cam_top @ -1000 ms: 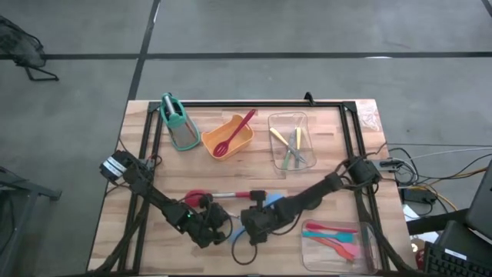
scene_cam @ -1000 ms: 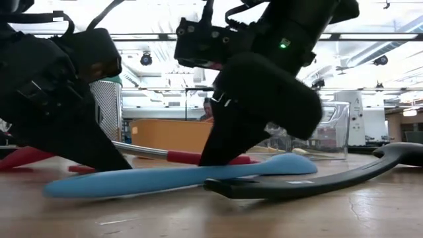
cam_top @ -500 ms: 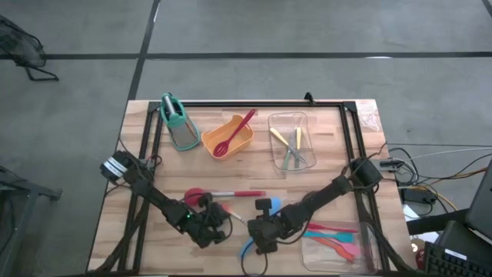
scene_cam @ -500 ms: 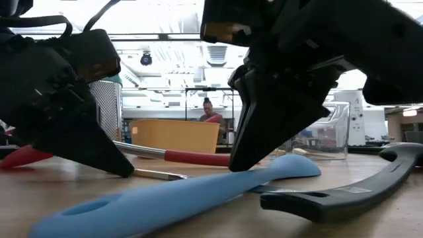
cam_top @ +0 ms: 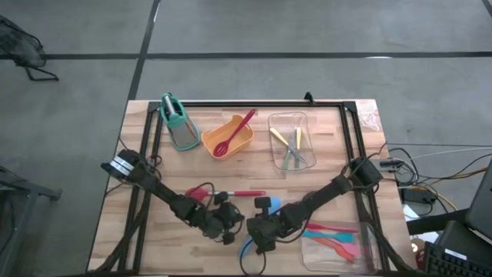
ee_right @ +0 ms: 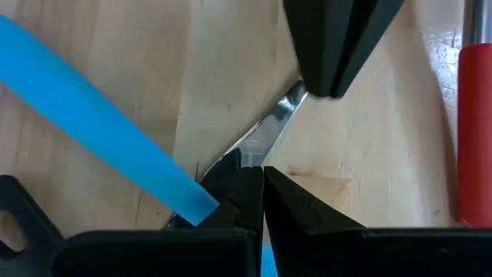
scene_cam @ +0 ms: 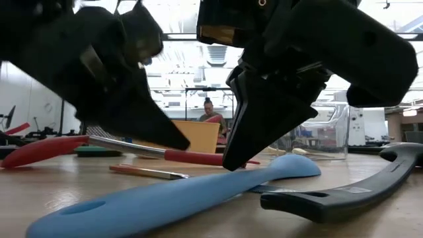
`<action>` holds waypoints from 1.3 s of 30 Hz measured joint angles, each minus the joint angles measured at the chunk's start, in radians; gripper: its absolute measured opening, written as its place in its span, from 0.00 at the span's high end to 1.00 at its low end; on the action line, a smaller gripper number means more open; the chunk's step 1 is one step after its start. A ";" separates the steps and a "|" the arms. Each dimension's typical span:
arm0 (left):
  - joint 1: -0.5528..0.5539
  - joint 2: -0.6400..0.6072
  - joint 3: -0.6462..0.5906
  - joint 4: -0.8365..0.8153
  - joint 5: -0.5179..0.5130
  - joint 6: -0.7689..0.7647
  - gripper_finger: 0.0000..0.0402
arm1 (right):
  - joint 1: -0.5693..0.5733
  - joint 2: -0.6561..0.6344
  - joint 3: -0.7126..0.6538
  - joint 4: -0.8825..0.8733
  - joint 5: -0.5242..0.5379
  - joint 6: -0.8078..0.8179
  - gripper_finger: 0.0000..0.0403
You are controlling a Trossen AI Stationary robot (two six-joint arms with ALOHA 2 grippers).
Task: Pick & Place Kitchen Items
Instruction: Put the orange kitchen knife into the top transparent bin
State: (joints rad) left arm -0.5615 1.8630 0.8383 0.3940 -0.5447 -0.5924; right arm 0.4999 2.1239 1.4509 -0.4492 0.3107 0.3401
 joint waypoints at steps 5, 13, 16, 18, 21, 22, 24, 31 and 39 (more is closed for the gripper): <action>0.033 0.045 -0.001 0.007 0.066 -0.011 0.93 | 0.000 0.000 0.000 -0.004 0.001 0.000 0.98; 0.046 0.084 0.004 -0.009 0.081 -0.085 0.94 | 0.000 -0.002 0.000 -0.022 -0.110 0.015 0.98; 0.044 0.084 0.004 -0.017 0.082 -0.089 0.97 | -0.001 -0.004 0.001 -0.077 -0.119 0.045 0.98; 0.043 0.085 0.004 -0.023 0.083 -0.089 0.98 | -0.001 -0.006 0.002 -0.129 -0.117 0.058 0.98; 0.041 0.085 0.004 -0.042 0.083 -0.090 0.99 | -0.001 -0.007 0.003 -0.194 -0.102 0.087 0.98; 0.039 0.086 0.004 -0.048 0.083 -0.091 0.98 | 0.000 -0.007 0.003 -0.213 -0.098 0.100 0.98; 0.036 0.086 0.003 -0.058 0.081 -0.096 0.97 | 0.000 -0.008 0.003 -0.243 -0.096 0.109 0.98; -0.006 0.080 0.006 -0.040 -0.034 -0.060 0.99 | 0.001 -0.008 0.001 -0.268 -0.040 0.112 0.98; -0.014 0.081 0.058 0.094 0.125 0.127 0.98 | 0.000 -0.005 -0.001 -0.253 0.064 0.109 0.98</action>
State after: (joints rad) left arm -0.5751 1.9442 0.8958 0.4879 -0.4193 -0.4658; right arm 0.4999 2.1185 1.4495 -0.7021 0.3748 0.4490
